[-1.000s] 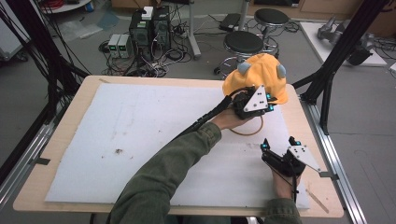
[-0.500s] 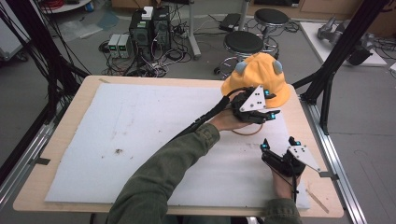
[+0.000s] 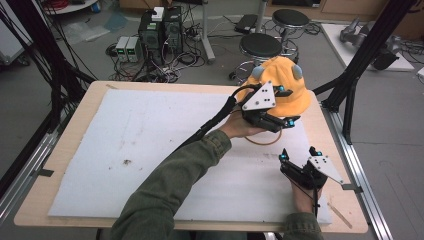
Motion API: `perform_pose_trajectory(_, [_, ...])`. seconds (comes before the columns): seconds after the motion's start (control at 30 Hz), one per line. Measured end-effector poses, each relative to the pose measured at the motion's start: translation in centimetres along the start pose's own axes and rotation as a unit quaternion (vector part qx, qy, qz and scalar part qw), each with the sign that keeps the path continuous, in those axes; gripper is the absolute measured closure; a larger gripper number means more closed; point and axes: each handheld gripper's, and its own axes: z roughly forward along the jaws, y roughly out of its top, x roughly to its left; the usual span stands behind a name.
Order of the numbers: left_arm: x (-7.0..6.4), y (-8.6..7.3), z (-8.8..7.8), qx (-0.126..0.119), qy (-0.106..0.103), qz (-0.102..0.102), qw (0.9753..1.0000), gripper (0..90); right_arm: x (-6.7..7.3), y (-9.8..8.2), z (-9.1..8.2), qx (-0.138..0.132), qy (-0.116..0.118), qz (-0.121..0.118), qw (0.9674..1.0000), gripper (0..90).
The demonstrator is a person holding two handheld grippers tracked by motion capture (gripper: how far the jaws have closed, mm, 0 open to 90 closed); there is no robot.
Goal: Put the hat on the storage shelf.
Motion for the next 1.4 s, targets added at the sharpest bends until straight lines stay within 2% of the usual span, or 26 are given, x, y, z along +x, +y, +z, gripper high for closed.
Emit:
perform_pose_trajectory(0.17, [0.8, 1.1, -1.7, -0.014, 0.018, -0.007, 0.9997, 26.8, -0.2, 0.0, -0.1, -0.003, -0.002, 0.003, 1.0, 6.4])
perform_pose_trajectory(0.27, [1.4, 1.5, -3.2, -0.017, 0.038, -0.008, 0.9991, 25.6, -0.4, 0.0, -0.2, -0.003, -0.004, 0.006, 1.0, 6.5])
perform_pose_trajectory(0.33, [1.8, 1.6, -4.5, -0.022, 0.051, -0.017, 0.9983, 25.1, -0.5, 0.0, -0.2, -0.003, -0.007, 0.01, 0.9999, 6.4])
perform_pose_trajectory(0.43, [2.3, 1.9, -6.4, -0.034, 0.075, -0.027, 0.9962, 24.6, -0.5, 0.0, -0.2, -0.003, -0.008, 0.011, 0.9999, 6.4])
perform_pose_trajectory(0.63, [2.8, 2.4, -10.0, -0.045, 0.115, -0.026, 0.992, 23.5, -0.4, 0.0, -0.1, -0.004, -0.005, 0.008, 0.9999, 6.4])
perform_pose_trajectory(0.83, [3.3, 2.7, -14.2, -0.061, 0.154, -0.035, 0.9856, 23.2, -0.3, 0.0, -0.2, -0.005, -0.007, 0.008, 0.9999, 6.4])
perform_pose_trajectory(1.0, [4.0, 2.7, -17.9, -0.067, 0.193, -0.044, 0.978, 22.7, -0.3, 0.0, -0.3, -0.006, -0.006, 0.004, 1.0, 6.4])
perform_pose_trajectory(1.2, [4.2, 2.1, -22.8, -0.077, 0.243, -0.048, 0.9659, 22.5, -0.1, 0.0, -0.3, -0.002, -0.006, 0.005, 1.0, 6.4])
perform_pose_trajectory(1.33, [4.2, 1.6, -26.1, -0.082, 0.278, -0.056, 0.9554, 22.5, -0.1, 0.0, -0.4, -0.005, -0.009, 0.003, 0.9999, 6.4])
perform_pose_trajectory(1.4, [4.1, 1.5, -27.3, -0.081, 0.287, -0.057, 0.9527, 22.1, -0.1, 0.0, -0.5, -0.004, -0.01, 0.007, 0.9999, 6.4])
